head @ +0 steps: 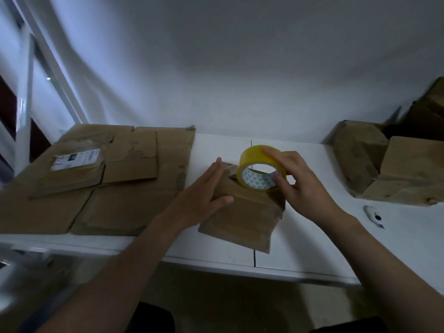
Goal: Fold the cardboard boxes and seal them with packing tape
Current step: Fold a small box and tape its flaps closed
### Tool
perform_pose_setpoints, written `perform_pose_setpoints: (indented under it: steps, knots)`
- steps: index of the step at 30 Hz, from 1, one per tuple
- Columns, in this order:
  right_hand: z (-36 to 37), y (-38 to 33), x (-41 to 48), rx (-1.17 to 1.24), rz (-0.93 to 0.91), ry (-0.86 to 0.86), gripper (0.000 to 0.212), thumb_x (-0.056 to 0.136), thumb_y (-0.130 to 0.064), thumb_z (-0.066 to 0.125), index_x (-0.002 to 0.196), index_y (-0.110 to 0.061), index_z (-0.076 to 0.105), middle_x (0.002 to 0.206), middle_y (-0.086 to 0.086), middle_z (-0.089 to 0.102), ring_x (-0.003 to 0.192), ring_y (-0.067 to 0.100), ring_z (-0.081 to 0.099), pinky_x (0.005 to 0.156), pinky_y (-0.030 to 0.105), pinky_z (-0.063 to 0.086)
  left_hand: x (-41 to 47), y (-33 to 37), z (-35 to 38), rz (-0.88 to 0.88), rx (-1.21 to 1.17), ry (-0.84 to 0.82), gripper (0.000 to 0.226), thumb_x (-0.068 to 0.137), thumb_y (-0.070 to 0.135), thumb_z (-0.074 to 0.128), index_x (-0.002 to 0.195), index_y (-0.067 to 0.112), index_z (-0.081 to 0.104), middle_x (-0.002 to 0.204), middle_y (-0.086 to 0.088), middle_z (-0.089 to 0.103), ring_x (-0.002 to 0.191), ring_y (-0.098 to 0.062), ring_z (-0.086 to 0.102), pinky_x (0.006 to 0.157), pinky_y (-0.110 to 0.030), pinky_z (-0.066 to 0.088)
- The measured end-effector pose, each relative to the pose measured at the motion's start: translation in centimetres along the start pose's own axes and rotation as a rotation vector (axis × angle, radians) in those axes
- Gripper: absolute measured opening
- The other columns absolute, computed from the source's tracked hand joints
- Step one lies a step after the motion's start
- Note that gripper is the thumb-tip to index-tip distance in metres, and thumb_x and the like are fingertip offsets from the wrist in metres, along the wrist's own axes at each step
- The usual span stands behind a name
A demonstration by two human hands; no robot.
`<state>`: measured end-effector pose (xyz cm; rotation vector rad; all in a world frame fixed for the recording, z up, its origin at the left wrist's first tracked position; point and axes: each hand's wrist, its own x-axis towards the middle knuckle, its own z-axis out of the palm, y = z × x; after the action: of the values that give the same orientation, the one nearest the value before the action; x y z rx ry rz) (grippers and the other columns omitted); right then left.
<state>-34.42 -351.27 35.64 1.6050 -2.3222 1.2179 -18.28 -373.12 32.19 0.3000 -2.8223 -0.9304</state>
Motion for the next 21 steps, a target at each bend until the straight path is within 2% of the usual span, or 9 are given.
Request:
perform_pose_setpoints:
  steps: [2, 4, 6, 8, 10, 13, 17, 19, 21]
  knots:
    - [-0.1, -0.1, -0.2, 0.016, 0.005, 0.000, 0.060, 0.103, -0.014, 0.056, 0.153, -0.041, 0.037, 0.126, -0.004, 0.049, 0.111, 0.008, 0.052, 0.083, 0.030, 0.055, 0.0, 1.2, 0.4, -0.032, 0.036, 0.027, 0.084, 0.101, 0.049, 0.051, 0.162, 0.025, -0.002, 0.167, 0.015, -0.007, 0.151, 0.001, -0.003, 0.119, -0.027, 0.013]
    - [-0.5, -0.2, -0.2, 0.084, 0.055, 0.036, 0.063, 0.100, -0.015, 0.063, 0.152, -0.042, 0.039, 0.128, -0.008, 0.053, 0.111, 0.008, 0.057, 0.084, 0.023, 0.056, 0.1, 1.6, 0.6, -0.024, 0.155, 0.072, 0.081, 0.101, 0.052, 0.046, 0.162, 0.021, 0.004, 0.169, 0.010, -0.004, 0.153, -0.004, -0.006, 0.124, -0.035, 0.014]
    - [-0.8, -0.4, -0.2, 0.205, 0.139, 0.096, 0.064, 0.094, -0.012, 0.071, 0.146, -0.042, 0.048, 0.131, -0.014, 0.058, 0.108, 0.005, 0.064, 0.085, 0.019, 0.056, 0.4, 1.2, 0.7, -0.028, 0.241, 0.073, 0.081, 0.100, 0.059, 0.040, 0.163, 0.019, 0.007, 0.170, 0.007, -0.002, 0.154, -0.006, -0.009, 0.126, -0.043, 0.014]
    - [-1.2, -0.6, 0.0, 0.233, 0.138, 0.125, 0.060, 0.088, -0.004, 0.075, 0.136, -0.037, 0.061, 0.127, -0.014, 0.063, 0.106, 0.008, 0.065, 0.089, 0.029, 0.058, 0.6, 0.9, 0.8, -0.049, 0.269, 0.066, 0.081, 0.099, 0.063, 0.035, 0.162, 0.021, 0.010, 0.169, 0.009, -0.002, 0.154, -0.007, -0.011, 0.126, -0.047, 0.013]
    - [-2.0, -0.8, 0.3, 0.174, 0.117, 0.120, 0.058, 0.080, -0.004, 0.075, 0.126, -0.039, 0.068, 0.116, -0.009, 0.065, 0.101, 0.015, 0.064, 0.084, 0.044, 0.059, 0.5, 0.9, 0.8, -0.064, 0.298, 0.068, 0.081, 0.097, 0.067, 0.031, 0.162, 0.024, 0.012, 0.169, 0.012, 0.000, 0.154, -0.007, -0.010, 0.125, -0.049, 0.013]
    - [-4.2, -0.3, 0.7, -0.017, 0.073, 0.070, 0.055, 0.076, -0.004, 0.073, 0.121, -0.036, 0.072, 0.107, -0.002, 0.063, 0.097, 0.018, 0.061, 0.079, 0.049, 0.056, 0.3, 1.2, 0.7, -0.068, 0.351, 0.070, 0.083, 0.094, 0.072, 0.025, 0.162, 0.026, 0.011, 0.169, 0.013, 0.001, 0.154, -0.007, -0.009, 0.124, -0.051, 0.012]
    - [-4.5, 0.7, -0.2, 0.018, 0.026, -0.020, 0.064, 0.083, 0.009, 0.063, 0.134, -0.030, 0.065, 0.115, -0.003, 0.058, 0.105, 0.017, 0.058, 0.074, 0.037, 0.056, 0.2, 1.9, 0.8, -0.081, 0.435, 0.053, 0.081, 0.097, 0.069, 0.024, 0.162, 0.023, 0.009, 0.169, 0.010, -0.001, 0.154, -0.009, -0.011, 0.124, -0.051, 0.009]
    - [-3.6, 0.9, -1.1, 0.087, 0.020, 0.005, 0.071, 0.085, 0.015, 0.055, 0.140, -0.031, 0.059, 0.126, -0.005, 0.056, 0.112, 0.016, 0.059, 0.080, 0.028, 0.056, 0.4, 2.7, 0.8, -0.077, 0.515, 0.046, 0.077, 0.101, 0.065, 0.023, 0.162, 0.020, 0.011, 0.170, 0.006, -0.001, 0.154, -0.009, -0.014, 0.123, -0.050, 0.003]
    - [-3.3, 0.9, -1.8, 0.089, 0.042, 0.041, 0.075, 0.091, 0.014, 0.051, 0.145, -0.038, 0.050, 0.143, -0.009, 0.051, 0.125, 0.005, 0.053, 0.082, 0.017, 0.054, 0.9, 3.5, 1.0, -0.034, 0.614, 0.051, 0.072, 0.104, 0.058, 0.019, 0.160, 0.014, 0.015, 0.170, 0.000, 0.003, 0.155, -0.013, -0.011, 0.124, -0.050, -0.001]
